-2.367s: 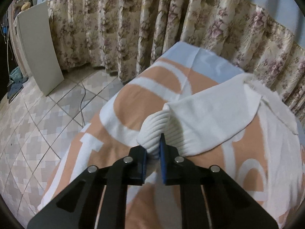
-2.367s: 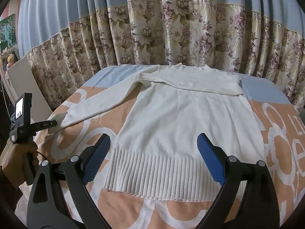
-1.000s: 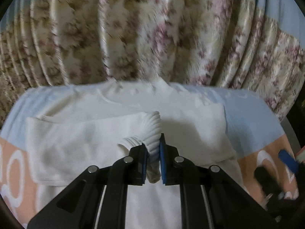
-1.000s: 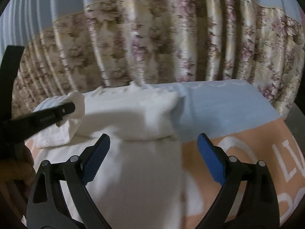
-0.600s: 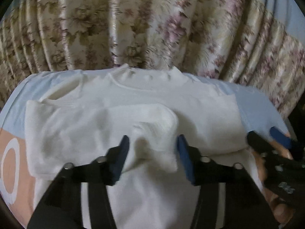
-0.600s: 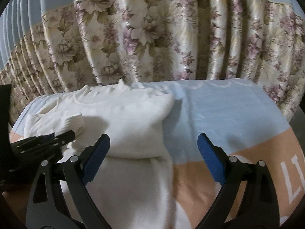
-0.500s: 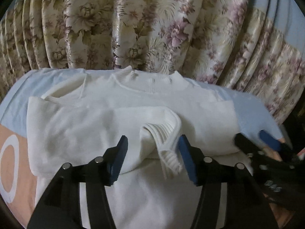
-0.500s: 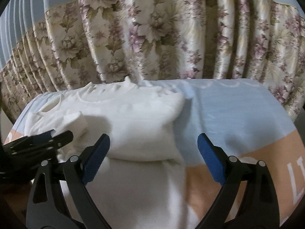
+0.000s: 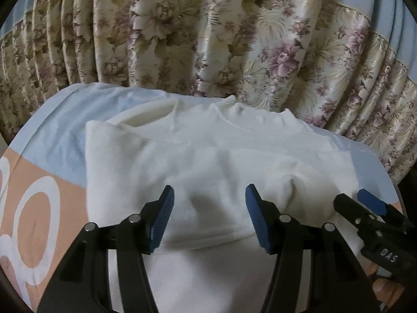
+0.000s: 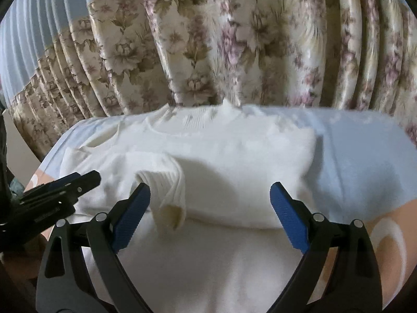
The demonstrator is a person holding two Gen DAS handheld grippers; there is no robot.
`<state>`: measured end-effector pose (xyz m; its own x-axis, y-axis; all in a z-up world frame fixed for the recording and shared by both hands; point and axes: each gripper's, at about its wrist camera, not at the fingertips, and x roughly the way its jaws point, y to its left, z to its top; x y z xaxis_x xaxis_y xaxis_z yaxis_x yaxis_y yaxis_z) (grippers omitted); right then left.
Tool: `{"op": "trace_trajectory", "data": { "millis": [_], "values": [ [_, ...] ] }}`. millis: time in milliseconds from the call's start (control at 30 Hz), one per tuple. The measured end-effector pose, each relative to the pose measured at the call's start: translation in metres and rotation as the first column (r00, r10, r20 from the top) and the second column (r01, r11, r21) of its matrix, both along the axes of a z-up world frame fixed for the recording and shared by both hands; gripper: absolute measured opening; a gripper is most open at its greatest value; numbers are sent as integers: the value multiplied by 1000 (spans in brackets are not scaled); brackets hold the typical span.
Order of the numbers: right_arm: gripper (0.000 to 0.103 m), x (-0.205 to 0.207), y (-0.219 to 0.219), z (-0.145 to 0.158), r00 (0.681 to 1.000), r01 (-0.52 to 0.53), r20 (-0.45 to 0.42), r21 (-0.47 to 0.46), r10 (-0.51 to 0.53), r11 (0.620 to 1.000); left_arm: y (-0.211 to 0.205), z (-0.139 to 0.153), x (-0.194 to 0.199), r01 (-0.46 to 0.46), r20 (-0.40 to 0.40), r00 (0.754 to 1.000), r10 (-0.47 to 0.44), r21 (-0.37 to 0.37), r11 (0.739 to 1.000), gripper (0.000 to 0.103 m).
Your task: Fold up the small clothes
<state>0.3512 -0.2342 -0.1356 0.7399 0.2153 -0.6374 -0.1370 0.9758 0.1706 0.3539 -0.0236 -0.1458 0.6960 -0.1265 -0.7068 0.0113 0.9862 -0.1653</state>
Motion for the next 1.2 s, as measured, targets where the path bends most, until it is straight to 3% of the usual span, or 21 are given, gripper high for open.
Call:
{"op": "trace_trajectory", "data": {
  "millis": [67,167,200,233,300,567,733,833,900,1000,1200],
  "values": [
    [89,1,6,-6,1000,-9,-17,1,9,1000,4,0,-3,-1,-1,1000,1,-5,1000,58],
    [69,6,16,-16,998,-36,-46,8,37,999,7,1,-5,-1,0,1000,1,-3,1000,58],
    [55,8,18,-19,998,-39,-57,4,39,999,9,2,-6,-5,5,1000,5,2,1000,58],
    [33,11,21,-24,996,-42,-76,1,42,999,11,3,-5,-10,9,1000,10,7,1000,58],
    [7,16,23,-30,994,-39,-104,-1,39,999,15,4,-3,-21,12,1000,21,25,999,58],
    [6,42,-12,-11,992,112,-39,-130,-118,985,32,-8,9,-69,-35,997,72,75,995,58],
    [6,62,-61,-10,982,149,-94,-152,-164,977,33,-20,19,-77,-68,994,85,108,991,58],
    [7,66,-76,-16,978,118,-153,-151,-141,981,38,-25,25,-103,-89,990,113,115,988,68],
    [9,64,-76,-18,981,101,-150,-164,-126,981,43,-26,27,-115,-93,988,127,126,985,69],
    [31,56,-78,-22,983,108,-124,-217,-137,970,47,-25,28,-127,-82,987,141,159,979,71],
    [28,46,-106,-26,966,206,-88,-310,-244,928,54,-24,27,-127,-78,987,140,158,979,71]
  ]
}}
